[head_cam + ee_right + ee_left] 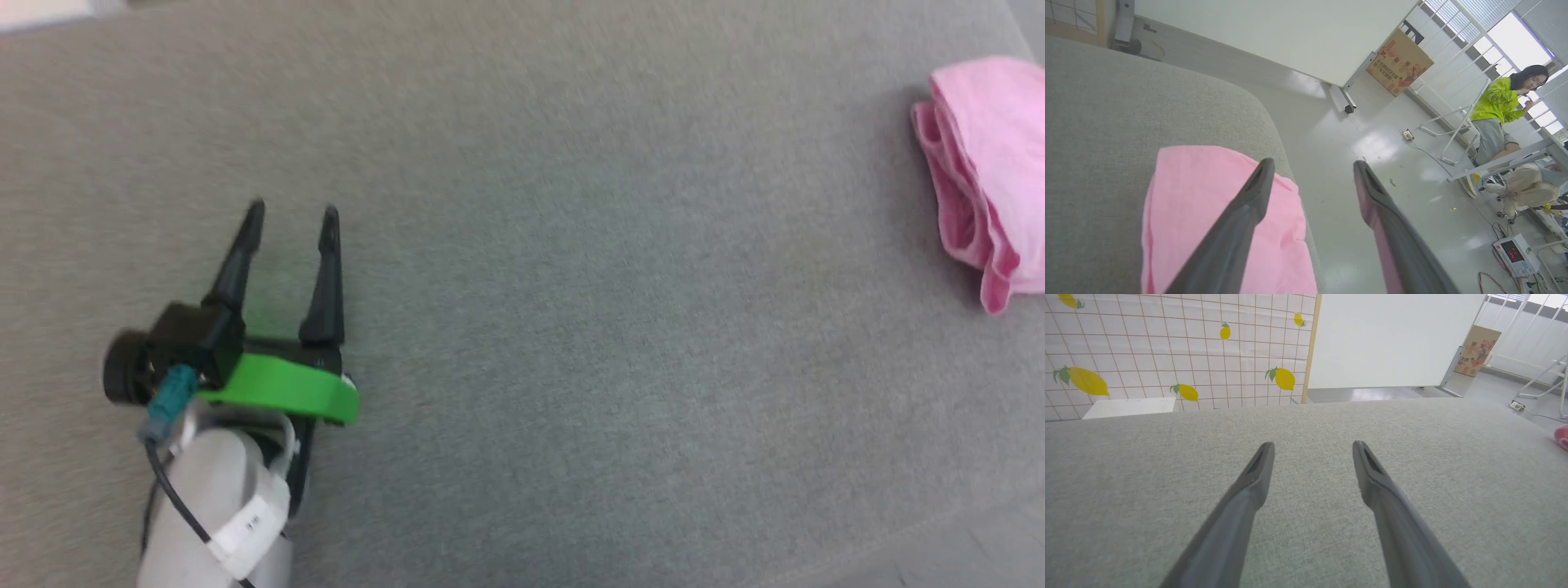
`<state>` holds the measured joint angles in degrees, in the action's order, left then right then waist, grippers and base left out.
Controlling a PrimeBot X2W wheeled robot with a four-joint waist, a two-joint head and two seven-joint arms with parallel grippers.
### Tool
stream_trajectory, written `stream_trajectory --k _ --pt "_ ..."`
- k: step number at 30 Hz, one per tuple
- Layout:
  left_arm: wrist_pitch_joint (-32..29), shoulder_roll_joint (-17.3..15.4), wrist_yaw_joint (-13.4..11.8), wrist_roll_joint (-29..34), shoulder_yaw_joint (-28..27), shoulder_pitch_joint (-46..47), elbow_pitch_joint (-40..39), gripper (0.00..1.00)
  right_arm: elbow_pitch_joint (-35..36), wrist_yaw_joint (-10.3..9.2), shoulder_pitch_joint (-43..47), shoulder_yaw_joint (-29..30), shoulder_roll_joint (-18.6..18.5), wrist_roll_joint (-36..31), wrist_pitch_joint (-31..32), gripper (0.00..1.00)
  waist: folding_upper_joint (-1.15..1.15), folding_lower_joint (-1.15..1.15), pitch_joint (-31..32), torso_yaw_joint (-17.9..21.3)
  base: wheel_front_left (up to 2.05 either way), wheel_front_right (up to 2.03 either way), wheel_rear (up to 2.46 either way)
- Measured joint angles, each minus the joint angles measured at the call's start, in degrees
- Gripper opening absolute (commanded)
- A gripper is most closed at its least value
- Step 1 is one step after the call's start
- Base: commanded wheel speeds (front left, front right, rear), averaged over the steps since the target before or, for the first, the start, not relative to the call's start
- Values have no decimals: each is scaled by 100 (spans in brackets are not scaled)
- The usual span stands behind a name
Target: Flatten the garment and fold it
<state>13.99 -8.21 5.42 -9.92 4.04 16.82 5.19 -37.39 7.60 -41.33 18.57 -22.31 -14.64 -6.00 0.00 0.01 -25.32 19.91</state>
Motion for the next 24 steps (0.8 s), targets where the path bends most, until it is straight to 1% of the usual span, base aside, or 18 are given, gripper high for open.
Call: stream_trajectory --k 3,6,10,14,16,21,24 --pt "44 110 -14 -78 -44 -161 179 100 531 0 374 -333 146 425 -145 100 0 -1 312 -151 0 0 0" --pt "48 188 -16 -254 -107 -339 301 100 1155 0 854 -802 412 849 -170 100 0 -1 628 -311 0 0 0" --pt "52 282 -18 -304 -191 -541 271 100 1958 0 1555 -1361 688 1404 -237 100 0 -1 1022 -537 0 0 0" --pt "57 372 -16 -349 -235 -667 256 100 2569 -2 2161 -1514 1067 1730 -233 100 0 -1 1329 -820 0 0 0" --pt "57 409 -15 -364 -247 -729 264 100 2743 -1 2453 -1552 1248 1845 -233 100 0 -1 1454 -961 0 0 0" --pt "75 454 8 -407 -241 -890 389 100 3021 -2 3006 -1427 1624 1916 -259 100 0 -1 1780 -1280 0 0 0" --pt "76 468 16 -431 -213 -973 468 100 3154 -2 3343 -1358 1767 1908 -268 100 0 -1 1968 -1435 0 0 0"
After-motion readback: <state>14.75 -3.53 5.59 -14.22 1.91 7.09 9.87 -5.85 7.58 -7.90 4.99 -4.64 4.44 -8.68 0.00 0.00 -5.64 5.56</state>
